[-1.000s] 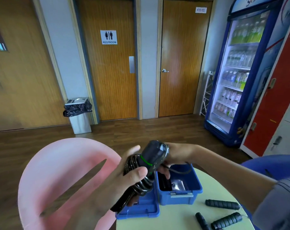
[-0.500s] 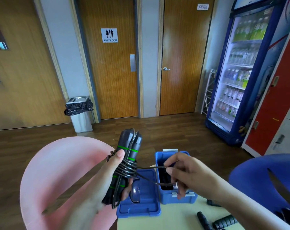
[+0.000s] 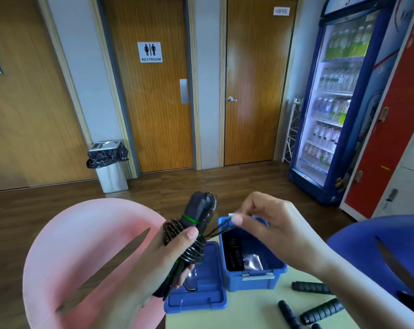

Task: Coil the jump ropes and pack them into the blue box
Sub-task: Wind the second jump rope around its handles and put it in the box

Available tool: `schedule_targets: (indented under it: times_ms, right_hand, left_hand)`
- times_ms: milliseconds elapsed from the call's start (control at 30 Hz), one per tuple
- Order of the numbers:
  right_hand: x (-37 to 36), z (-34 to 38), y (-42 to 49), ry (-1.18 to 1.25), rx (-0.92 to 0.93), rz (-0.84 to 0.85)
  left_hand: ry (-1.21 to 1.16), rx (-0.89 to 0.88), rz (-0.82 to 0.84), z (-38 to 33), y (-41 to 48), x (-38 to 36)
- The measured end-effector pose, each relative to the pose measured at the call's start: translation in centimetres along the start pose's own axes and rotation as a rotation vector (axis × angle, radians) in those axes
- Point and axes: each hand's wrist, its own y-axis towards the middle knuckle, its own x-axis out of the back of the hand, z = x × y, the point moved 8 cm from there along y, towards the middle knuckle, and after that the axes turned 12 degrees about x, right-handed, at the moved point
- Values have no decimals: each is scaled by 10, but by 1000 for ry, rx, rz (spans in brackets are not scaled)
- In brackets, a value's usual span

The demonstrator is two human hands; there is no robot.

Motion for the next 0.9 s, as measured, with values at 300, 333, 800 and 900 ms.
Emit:
schedule_targets:
  times_ms: [300, 333, 800, 900]
  right_hand:
    - [-18, -5, -1, 556, -304, -298]
    - [-19, -5, -2, 575, -302, -300]
    - [-3, 7, -10, 265, -143, -517]
    - [-6, 9, -9, 276, -98, -527]
  left_hand:
    - [67, -172, -133, -31, -15, -11]
    - [67, -185, -133, -33, -18, -11]
    - [252, -265, -281, -36, -21, -4]
    - [286, -278, -313, -38, -21, -2]
